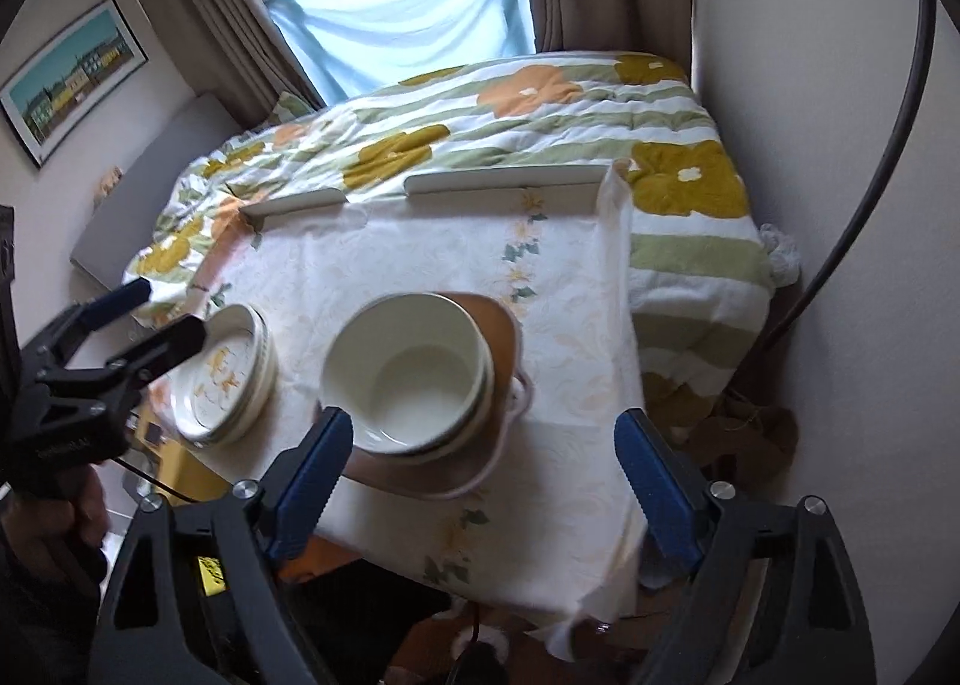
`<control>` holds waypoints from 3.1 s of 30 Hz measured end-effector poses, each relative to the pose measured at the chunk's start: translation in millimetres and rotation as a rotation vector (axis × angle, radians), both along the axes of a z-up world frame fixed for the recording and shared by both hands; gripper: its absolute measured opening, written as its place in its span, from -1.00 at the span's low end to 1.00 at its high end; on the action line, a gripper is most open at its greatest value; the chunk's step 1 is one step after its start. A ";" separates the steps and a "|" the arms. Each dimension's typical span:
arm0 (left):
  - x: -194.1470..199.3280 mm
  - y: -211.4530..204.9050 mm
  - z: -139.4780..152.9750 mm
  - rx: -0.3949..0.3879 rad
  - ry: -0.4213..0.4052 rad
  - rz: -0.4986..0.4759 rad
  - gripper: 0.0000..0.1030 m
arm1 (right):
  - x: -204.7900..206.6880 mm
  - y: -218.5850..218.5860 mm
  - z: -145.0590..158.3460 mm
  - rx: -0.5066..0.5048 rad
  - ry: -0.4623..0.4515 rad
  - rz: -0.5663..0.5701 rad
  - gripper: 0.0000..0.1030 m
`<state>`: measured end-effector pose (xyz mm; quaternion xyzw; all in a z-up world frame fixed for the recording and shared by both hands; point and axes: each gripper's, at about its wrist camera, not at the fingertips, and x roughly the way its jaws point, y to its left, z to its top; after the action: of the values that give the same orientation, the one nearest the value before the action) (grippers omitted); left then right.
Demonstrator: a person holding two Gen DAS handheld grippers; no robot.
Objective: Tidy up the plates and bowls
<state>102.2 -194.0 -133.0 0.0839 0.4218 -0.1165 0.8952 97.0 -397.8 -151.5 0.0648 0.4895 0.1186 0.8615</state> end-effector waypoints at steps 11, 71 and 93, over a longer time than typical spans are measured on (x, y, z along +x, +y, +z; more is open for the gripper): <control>43.3 2.5 -75.9 0.058 0.379 -0.135 0.99 | 18.2 -8.6 -39.3 -0.064 0.187 -0.066 0.69; 6.4 79.2 -51.4 0.070 0.361 -0.227 -0.51 | 40.2 138.6 -52.0 -0.185 0.199 0.416 -0.55; 42.6 240.9 -118.7 0.078 0.474 -0.292 -0.51 | 54.3 315.8 -93.2 -0.159 0.301 0.339 -0.55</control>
<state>144.8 46.9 -251.7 0.1483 0.6071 -0.2442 0.7415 151.3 -82.1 -244.7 -0.0692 0.6242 0.2116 0.7489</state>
